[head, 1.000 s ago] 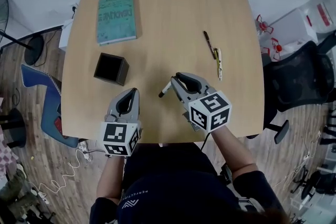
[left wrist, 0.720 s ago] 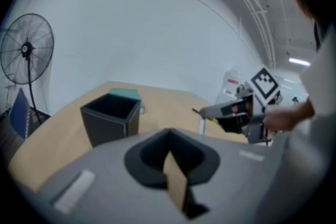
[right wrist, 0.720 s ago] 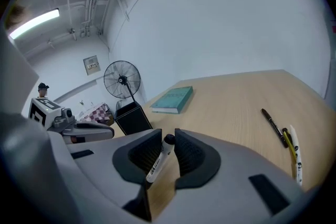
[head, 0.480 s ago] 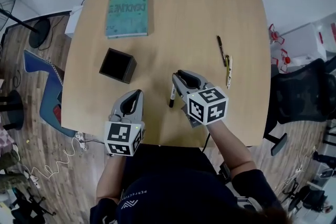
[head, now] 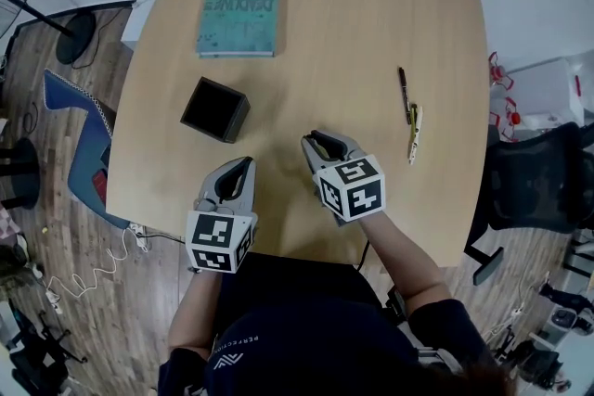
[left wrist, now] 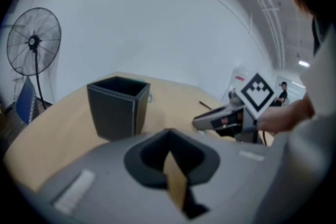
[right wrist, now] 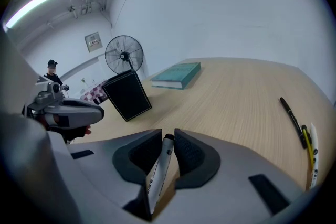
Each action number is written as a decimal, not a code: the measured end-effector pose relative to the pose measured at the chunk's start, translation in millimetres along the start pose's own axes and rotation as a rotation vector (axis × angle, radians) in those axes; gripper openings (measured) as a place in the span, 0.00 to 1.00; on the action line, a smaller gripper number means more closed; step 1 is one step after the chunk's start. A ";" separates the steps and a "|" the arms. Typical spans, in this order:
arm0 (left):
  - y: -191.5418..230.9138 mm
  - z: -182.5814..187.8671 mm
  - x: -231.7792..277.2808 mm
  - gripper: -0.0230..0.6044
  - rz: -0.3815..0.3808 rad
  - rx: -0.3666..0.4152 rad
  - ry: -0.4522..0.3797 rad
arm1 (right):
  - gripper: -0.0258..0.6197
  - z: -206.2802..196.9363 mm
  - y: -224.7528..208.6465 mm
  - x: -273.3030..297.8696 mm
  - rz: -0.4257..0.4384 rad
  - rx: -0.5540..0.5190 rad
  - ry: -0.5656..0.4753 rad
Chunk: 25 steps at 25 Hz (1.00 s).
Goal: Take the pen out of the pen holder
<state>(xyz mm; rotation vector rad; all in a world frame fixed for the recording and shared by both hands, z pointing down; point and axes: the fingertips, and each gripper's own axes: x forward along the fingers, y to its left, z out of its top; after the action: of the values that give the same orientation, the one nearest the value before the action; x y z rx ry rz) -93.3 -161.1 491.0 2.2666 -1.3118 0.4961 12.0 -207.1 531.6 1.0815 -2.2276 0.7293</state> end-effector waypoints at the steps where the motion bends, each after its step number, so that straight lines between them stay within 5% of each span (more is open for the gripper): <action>1: 0.1 -1.4 0.2 0.04 0.000 -0.002 0.004 | 0.14 -1.9 0.2 1.9 -0.005 -0.013 0.010; 13: 9.6 -10.5 -0.5 0.04 0.016 -0.021 0.024 | 0.14 -15.9 2.8 18.1 -0.068 -0.195 0.093; 25: 21.4 -6.7 -8.1 0.04 0.032 -0.026 0.014 | 0.18 -14.7 5.5 21.6 -0.077 -0.208 0.089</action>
<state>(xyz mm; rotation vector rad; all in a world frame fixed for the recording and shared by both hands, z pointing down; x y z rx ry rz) -116.4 -160.8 497.0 2.2200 -1.3423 0.5027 -0.3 -205.5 555.3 1.0058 -2.1208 0.4912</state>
